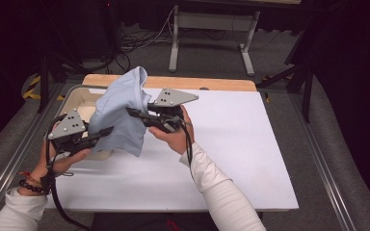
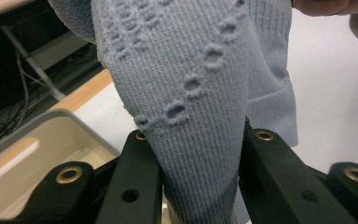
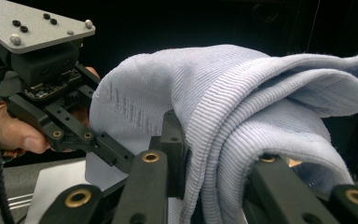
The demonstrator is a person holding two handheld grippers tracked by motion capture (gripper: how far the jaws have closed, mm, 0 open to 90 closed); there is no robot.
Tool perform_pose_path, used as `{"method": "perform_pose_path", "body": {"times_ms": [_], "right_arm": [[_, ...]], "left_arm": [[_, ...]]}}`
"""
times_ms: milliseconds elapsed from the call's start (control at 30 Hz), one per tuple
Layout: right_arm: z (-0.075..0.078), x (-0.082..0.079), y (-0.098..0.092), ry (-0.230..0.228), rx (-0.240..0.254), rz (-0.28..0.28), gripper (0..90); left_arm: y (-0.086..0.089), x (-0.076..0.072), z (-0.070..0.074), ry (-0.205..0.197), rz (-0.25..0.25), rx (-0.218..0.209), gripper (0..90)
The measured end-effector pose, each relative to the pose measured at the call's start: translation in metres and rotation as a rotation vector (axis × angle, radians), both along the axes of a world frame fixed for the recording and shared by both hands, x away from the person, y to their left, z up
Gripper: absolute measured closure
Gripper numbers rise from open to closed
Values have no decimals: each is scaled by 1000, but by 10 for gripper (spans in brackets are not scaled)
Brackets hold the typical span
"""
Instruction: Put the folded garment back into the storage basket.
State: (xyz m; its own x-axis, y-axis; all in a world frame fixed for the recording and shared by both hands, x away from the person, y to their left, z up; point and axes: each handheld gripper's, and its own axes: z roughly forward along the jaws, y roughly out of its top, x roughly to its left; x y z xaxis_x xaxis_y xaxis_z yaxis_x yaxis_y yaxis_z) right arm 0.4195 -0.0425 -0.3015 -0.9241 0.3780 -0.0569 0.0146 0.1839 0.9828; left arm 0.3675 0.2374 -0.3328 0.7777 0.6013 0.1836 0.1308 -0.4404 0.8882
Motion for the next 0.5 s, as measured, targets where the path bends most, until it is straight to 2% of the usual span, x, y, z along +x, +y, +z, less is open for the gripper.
{"method": "perform_pose_path", "body": {"times_ms": [67,200,500], "right_arm": [[4,2,7,-9,4,0,761],[9,7,24,-16,1,5,761],[5,22,60,7,0,13,762]], "left_arm": [[7,1,2,-2,11,-16,750],[23,4,5,-2,38,-20,750],[51,11,2,14,115,-20,750]]}}
